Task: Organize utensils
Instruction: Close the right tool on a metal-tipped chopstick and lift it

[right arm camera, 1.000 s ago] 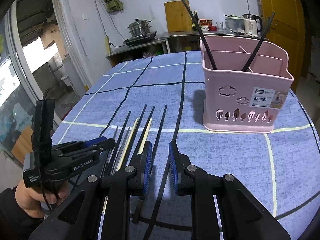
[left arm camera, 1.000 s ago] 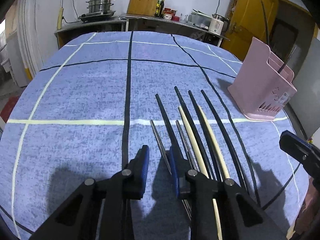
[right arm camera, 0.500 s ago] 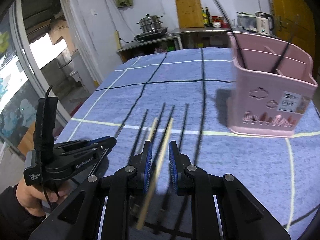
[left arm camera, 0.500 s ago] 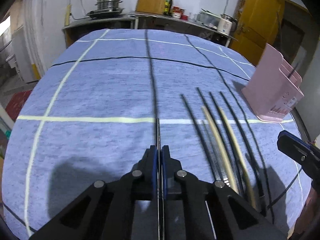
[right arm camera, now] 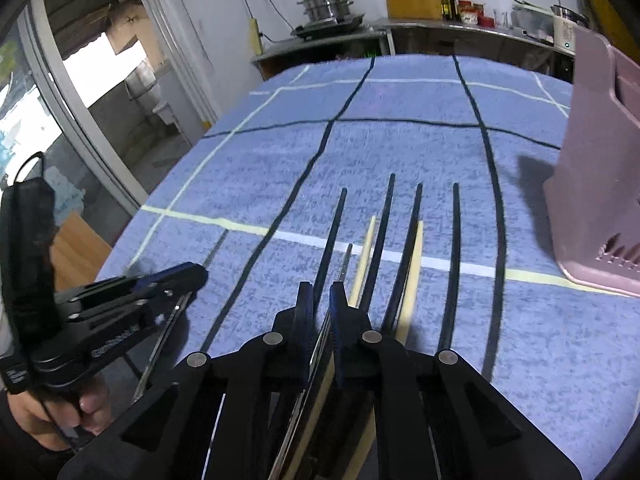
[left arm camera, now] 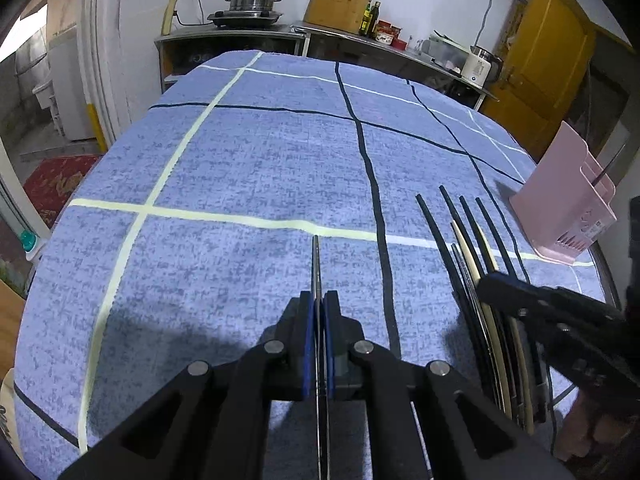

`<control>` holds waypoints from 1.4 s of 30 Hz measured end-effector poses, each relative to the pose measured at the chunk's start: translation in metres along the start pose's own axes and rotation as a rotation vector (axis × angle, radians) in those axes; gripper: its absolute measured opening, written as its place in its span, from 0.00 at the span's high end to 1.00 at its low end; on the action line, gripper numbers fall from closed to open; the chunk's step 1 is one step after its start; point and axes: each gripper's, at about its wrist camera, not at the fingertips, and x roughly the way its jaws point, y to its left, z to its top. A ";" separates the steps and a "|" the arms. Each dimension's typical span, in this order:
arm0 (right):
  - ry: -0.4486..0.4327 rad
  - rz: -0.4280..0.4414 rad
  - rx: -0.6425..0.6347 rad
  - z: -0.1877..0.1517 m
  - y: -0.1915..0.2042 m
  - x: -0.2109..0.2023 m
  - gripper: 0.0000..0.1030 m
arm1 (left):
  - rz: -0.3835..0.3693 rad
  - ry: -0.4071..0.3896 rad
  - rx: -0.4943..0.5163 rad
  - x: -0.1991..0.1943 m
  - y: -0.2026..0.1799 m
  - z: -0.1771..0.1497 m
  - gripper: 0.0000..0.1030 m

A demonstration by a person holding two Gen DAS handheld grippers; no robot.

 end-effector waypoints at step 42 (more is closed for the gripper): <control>-0.035 -0.042 0.006 0.031 0.004 -0.017 0.95 | -0.035 0.000 0.123 -0.021 -0.016 0.033 0.95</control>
